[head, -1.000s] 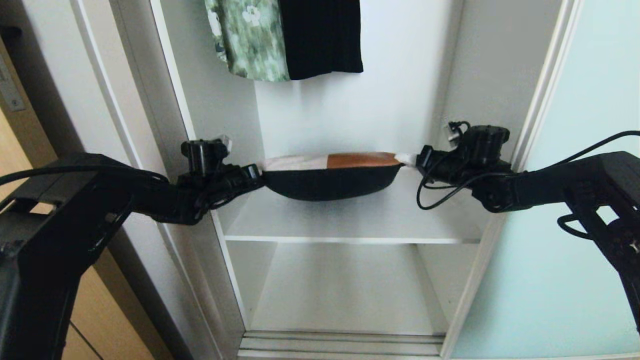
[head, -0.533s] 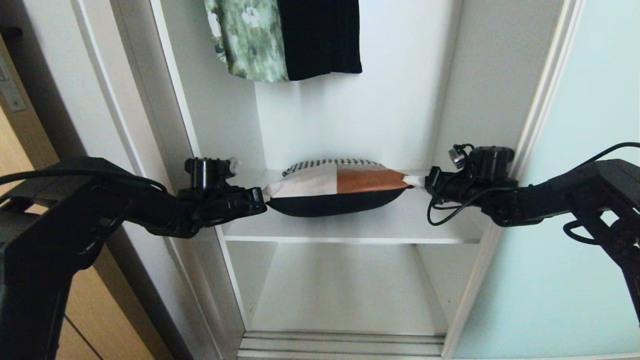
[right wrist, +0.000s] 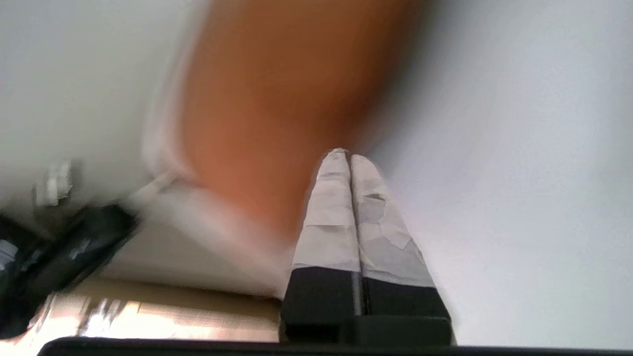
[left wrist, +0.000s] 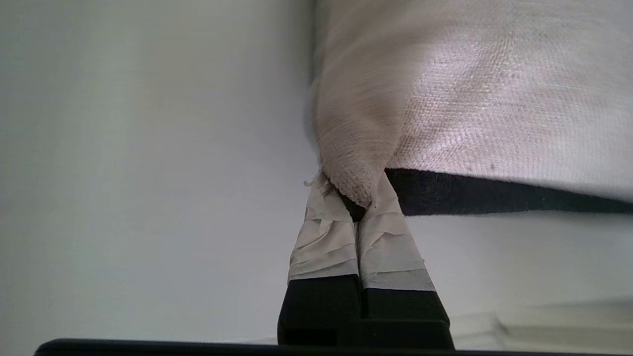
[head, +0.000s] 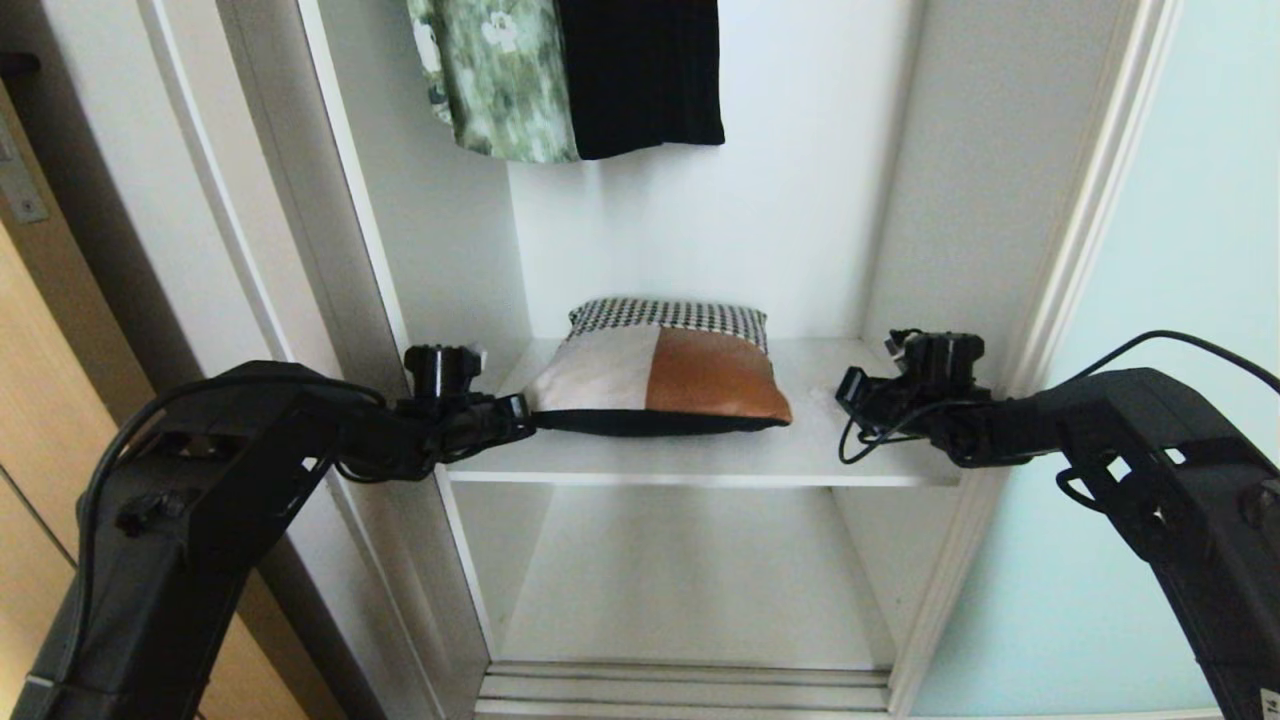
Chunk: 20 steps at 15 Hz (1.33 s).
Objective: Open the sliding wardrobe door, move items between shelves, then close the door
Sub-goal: Place the pillow on the higher shelf
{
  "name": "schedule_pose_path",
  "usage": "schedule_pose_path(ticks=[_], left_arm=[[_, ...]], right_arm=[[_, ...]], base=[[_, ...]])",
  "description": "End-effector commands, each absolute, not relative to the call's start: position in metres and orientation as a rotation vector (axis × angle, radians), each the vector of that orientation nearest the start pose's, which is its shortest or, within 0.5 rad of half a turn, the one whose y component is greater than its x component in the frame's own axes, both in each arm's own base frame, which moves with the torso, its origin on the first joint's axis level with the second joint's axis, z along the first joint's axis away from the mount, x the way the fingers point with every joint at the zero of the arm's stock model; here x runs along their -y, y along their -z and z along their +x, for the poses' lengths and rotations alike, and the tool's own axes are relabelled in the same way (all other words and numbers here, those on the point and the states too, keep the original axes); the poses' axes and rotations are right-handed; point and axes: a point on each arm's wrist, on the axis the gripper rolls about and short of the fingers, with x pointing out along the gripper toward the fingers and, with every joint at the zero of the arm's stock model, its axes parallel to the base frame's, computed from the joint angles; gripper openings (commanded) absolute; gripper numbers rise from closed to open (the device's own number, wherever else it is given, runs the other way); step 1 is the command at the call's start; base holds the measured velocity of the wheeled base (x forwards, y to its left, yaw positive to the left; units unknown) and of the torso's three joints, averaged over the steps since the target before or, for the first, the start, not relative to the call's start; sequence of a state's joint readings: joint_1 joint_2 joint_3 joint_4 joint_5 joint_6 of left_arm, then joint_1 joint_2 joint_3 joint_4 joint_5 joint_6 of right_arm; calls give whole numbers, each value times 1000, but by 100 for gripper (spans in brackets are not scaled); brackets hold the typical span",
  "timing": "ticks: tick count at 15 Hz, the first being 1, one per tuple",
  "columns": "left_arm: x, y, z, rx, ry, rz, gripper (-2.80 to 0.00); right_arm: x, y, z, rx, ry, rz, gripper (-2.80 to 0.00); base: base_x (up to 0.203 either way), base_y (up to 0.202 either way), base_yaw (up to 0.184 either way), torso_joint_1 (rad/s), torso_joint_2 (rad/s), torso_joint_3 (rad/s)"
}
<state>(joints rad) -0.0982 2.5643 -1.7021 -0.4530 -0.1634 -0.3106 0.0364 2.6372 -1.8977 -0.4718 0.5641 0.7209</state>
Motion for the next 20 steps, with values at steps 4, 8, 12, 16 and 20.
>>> schedule_pose_path(ticks=[4,8,12,16,20], left_arm=[[59,-32,513,-458,201,-319,-280],[79,-35,508,-458,241,-305,-280],[98,-33,505,-467,283,-253,-280],[100,-42,518,-434,262,-240,0],[98,-45,515,-427,197,-237,0]], right_arm=[[-41,-46,537,-497,-495,754,-280],[-41,-54,525,-510,-504,752,-280],[-41,-74,498,-474,-621,725,-280],[-40,-84,484,-419,-652,705,-280],[-35,-92,471,-370,-659,692,-280]], base=[[0,0,0,0,0,0],[0,0,0,0,0,0],[0,0,0,0,0,0],[0,0,0,0,0,0],[0,0,0,0,0,0]])
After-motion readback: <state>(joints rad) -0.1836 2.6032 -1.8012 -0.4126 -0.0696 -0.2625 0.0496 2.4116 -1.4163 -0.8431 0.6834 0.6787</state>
